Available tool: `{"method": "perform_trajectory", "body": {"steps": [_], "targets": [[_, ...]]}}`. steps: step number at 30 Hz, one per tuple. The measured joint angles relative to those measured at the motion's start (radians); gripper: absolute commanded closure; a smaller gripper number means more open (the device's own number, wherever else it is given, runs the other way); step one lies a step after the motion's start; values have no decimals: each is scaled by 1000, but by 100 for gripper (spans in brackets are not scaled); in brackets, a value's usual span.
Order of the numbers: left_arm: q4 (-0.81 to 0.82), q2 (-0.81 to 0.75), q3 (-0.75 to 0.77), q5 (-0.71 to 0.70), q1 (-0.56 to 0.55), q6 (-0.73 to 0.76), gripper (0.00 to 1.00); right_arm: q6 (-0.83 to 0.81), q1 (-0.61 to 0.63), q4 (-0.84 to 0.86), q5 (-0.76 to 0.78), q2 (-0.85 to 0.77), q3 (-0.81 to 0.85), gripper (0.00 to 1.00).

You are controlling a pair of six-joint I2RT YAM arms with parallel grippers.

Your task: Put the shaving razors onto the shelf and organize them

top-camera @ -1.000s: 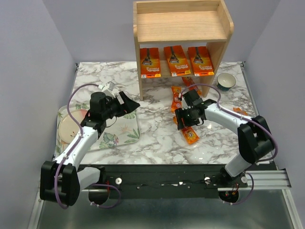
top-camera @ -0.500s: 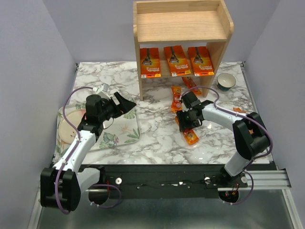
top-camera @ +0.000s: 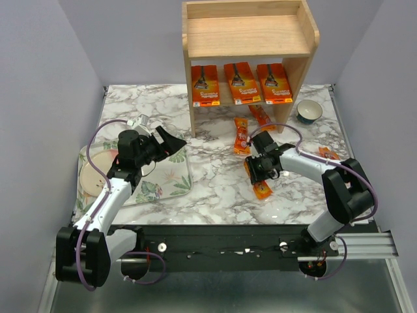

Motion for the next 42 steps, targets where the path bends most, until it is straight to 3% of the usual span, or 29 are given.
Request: {"method": "perform_trajectory", "body": {"steps": [4, 8, 15, 20, 24, 34, 38, 42], "targets": [[-1, 0, 0, 0, 2, 2, 7, -18, 0, 10, -1, 0, 0, 78], [-4, 0, 0, 0, 9, 10, 7, -42, 1, -8, -25, -8, 23, 91], [-13, 23, 18, 0, 11, 23, 7, -113, 38, -113, -103, -178, 227, 98], [-17, 51, 48, -2, 12, 47, 7, -141, 53, -106, -150, -382, 391, 100], [-25, 64, 73, -8, 12, 72, 7, -156, 53, -50, -109, -415, 557, 99], [-53, 74, 103, -19, 31, 136, 7, -284, 10, 225, 288, -195, 949, 99], [-61, 72, 109, -22, 61, 150, 7, -283, -83, 227, 360, -37, 1096, 99], [-60, 66, 99, -23, 102, 146, 7, -275, -157, 172, 381, 154, 1343, 99]]}}
